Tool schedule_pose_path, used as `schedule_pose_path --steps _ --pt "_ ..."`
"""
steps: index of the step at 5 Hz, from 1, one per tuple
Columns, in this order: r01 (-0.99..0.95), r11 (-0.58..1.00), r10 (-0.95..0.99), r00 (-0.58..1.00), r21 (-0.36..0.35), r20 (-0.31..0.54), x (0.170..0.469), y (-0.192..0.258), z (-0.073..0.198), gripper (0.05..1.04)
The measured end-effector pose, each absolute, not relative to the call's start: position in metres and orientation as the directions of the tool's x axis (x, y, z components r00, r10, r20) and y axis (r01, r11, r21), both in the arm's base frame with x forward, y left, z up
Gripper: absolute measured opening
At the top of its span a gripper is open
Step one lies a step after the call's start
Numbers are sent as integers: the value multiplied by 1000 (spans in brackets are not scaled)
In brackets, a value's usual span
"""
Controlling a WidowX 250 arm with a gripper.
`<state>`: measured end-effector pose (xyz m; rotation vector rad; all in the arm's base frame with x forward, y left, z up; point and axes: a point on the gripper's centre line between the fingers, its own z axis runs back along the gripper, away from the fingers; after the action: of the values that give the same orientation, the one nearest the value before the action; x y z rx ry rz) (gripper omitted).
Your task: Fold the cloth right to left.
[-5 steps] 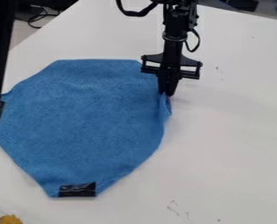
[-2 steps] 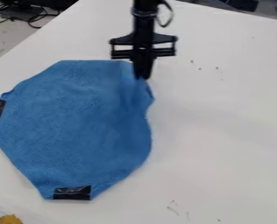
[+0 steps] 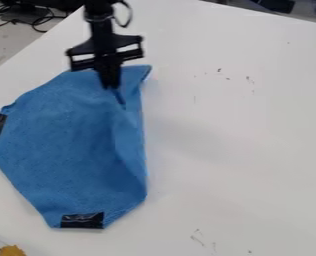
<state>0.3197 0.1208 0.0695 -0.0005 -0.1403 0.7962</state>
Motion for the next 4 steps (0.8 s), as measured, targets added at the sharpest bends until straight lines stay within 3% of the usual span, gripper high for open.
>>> schedule_pose_path --steps 2,4 --pt "-811 581 811 569 -71 136 267 168 65 67" --pt "-843 524 852 520 -122 70 238 181 31 67"
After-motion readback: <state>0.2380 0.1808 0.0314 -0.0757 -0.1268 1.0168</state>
